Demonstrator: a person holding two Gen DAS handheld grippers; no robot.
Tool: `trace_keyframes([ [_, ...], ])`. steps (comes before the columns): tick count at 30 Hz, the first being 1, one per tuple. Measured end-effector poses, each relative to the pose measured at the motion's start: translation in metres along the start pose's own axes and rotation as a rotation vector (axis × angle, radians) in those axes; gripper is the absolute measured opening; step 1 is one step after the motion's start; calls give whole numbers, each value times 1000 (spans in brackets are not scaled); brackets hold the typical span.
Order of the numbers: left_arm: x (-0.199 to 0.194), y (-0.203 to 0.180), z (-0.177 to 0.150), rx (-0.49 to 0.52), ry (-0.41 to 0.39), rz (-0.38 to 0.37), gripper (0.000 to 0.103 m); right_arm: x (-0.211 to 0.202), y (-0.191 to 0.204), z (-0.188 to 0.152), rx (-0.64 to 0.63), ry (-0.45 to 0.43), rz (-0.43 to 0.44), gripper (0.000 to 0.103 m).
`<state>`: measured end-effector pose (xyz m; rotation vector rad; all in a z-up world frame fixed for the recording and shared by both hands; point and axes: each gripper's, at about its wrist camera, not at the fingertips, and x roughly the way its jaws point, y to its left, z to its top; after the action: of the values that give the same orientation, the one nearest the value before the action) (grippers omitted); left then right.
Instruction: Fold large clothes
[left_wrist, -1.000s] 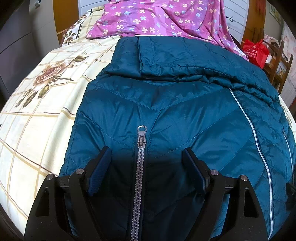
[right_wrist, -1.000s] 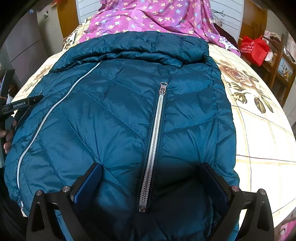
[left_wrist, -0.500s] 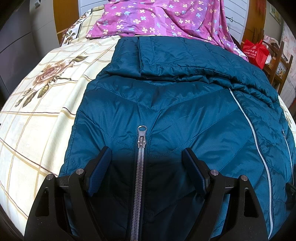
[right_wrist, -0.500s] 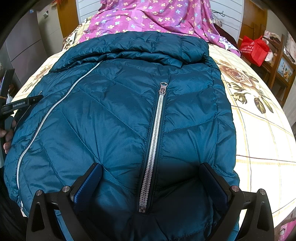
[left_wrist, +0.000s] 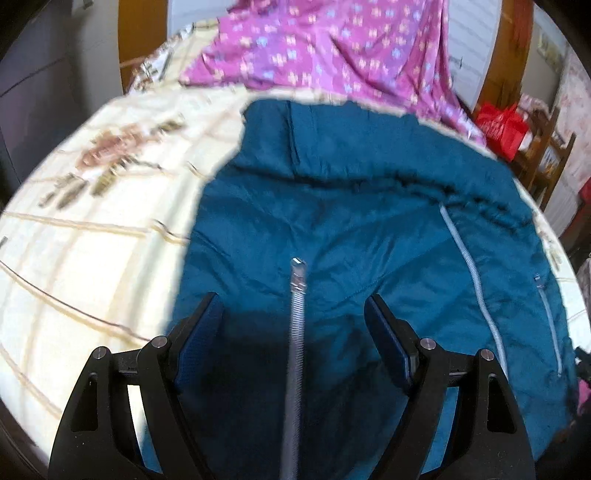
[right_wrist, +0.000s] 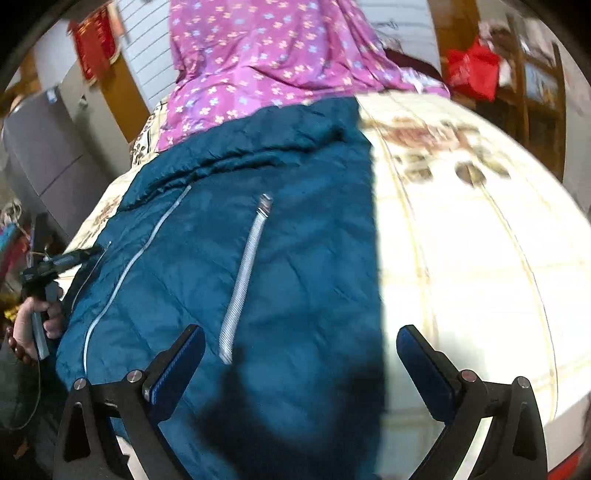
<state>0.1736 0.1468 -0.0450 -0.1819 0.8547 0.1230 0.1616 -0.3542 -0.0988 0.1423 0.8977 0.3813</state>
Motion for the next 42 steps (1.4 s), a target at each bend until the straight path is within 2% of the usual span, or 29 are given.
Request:
trace_keyframes([
  [3,-18,23,-3,32,22,16,80,-3,-21,-10,36,27,15,103],
  [5,-22,42,-13,46,57,49,80,-10,-31,-17,46,17,89,103],
  [8,-23,70,-31,2,129,18,80,-18,-36,-24,44,15,171,103],
  [11,-30,83,-49,-3,134,50,80,-19,-30,-29,15,27,235,103],
  [12,-33,87,-55,-12,128,50,80,-17,-25,-30,-3,46,293,103],
  [13,-36,91,-59,-24,123,46,80,-16,-18,-34,-25,55,309,103],
  [15,-42,100,-67,-67,124,29,80,-14,-6,-35,-78,69,283,103],
  [18,-49,110,-75,-141,137,-53,80,-11,-5,-34,-82,71,276,103],
  [22,-53,106,-90,-169,179,-176,80,-9,-8,-33,-67,71,308,103],
  [27,-63,83,-102,-103,180,-234,80,-7,-6,-33,-78,72,294,103],
  [32,-72,56,-114,-27,211,-393,81,-7,-1,-33,-91,73,279,103],
  [36,-79,45,-108,14,171,-427,81,-7,-1,-33,-89,72,281,103],
  [39,-59,49,-97,-55,199,-443,81,-6,-1,-33,-89,71,280,103],
  [42,-54,42,-96,-47,208,-459,81,-7,-2,-34,-93,72,285,103],
])
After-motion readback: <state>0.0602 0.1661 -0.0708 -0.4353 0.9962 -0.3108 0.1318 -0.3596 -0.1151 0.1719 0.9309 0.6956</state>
